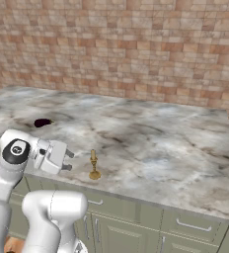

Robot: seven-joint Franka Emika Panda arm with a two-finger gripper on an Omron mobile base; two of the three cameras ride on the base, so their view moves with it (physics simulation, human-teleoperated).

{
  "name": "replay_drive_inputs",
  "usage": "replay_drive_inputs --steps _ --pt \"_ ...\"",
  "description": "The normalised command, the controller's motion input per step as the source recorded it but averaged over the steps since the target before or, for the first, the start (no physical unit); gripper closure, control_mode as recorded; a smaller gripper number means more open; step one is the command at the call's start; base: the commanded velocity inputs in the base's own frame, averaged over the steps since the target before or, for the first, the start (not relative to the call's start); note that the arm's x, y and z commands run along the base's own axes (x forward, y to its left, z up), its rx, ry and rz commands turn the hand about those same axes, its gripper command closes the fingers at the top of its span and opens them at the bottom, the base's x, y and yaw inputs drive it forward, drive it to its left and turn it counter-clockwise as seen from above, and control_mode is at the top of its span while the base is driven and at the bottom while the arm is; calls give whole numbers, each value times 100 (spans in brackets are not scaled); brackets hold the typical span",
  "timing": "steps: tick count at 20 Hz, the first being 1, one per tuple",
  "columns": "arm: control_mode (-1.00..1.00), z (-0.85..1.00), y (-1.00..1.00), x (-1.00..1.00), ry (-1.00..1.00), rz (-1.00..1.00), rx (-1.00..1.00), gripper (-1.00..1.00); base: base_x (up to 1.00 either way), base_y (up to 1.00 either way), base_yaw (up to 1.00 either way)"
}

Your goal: Pick the jar and candle from the dining table and place them in the open cabinet. Close the cabinet after placing the objects.

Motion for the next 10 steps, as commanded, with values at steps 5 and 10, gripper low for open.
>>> replay_drive_inputs --steps 5,10 --pt "-100 -20 -1 27 3 0 0 -100 0 0 0" --pt "-100 -20 -1 30 2 0 0 -100 0 0 0"
